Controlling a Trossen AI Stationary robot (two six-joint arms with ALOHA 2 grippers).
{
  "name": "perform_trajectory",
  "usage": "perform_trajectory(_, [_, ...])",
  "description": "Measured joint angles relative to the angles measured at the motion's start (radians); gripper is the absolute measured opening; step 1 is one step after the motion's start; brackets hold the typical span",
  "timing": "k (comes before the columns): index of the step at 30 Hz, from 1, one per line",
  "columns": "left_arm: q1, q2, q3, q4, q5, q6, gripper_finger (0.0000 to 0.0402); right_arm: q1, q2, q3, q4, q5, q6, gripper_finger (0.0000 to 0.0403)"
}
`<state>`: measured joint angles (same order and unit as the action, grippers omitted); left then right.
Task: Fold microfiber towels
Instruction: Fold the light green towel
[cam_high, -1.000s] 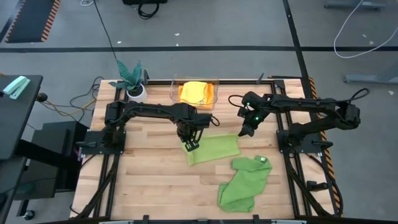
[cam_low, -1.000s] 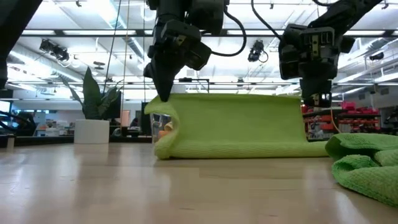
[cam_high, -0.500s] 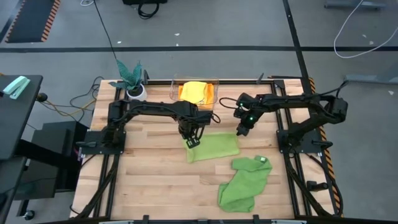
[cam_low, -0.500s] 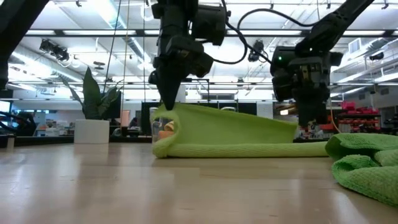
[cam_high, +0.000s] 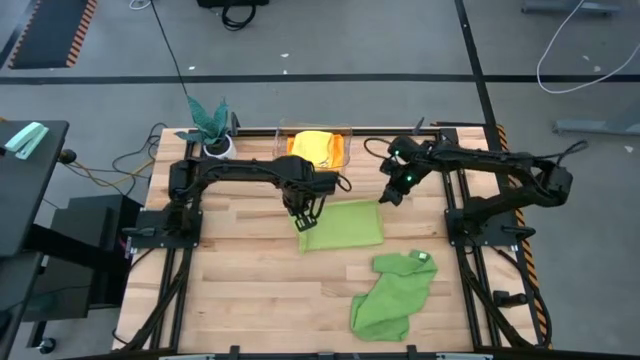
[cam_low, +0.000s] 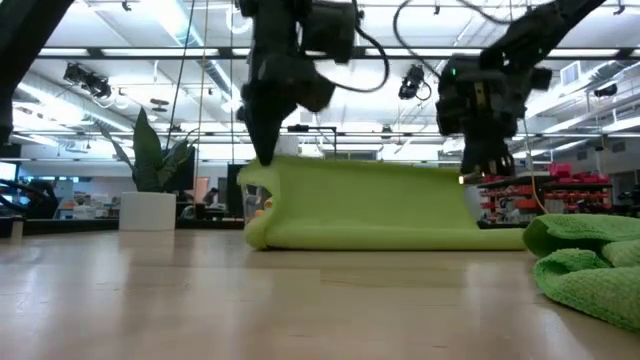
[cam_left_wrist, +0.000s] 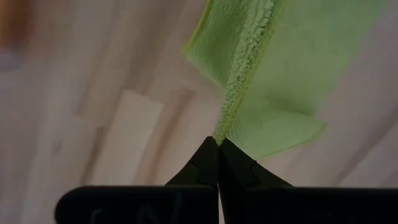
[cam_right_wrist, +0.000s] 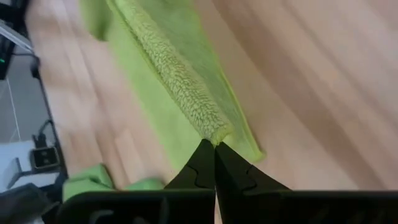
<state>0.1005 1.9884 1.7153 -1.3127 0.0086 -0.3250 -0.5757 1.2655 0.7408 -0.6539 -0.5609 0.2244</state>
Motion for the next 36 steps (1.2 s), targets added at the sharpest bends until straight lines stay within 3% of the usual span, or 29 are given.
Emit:
perform_trajectory(11, [0.02,-0.057,0.285,-0.248,-0.183,-0.006,0.0001,-0.03,-0.017,0.273,-0.266,0.045,-0.111,0.0])
perform_trajectory(17, [0.02,-0.058,0.398,-0.251,-0.22,0.004,0.0001,-0.039,-0.017,0.435,-0.447,0.172,-0.193,0.0])
perform_trajectory(21, [0.024,-0.063,0.421,-0.251,-0.271,0.014,0.0001,-0.055,-0.017,0.523,-0.518,0.191,-0.223,0.0])
perform_trajectory(27, [0.037,-0.086,0.486,-0.241,-0.279,0.02,0.0001,-0.101,-0.017,0.633,-0.603,0.194,-0.248,0.0])
perform_trajectory(36, [-0.004,-0.165,0.512,-0.209,-0.225,-0.017,0.0001,-0.103,-0.078,0.641,-0.647,0.165,-0.281,0.0])
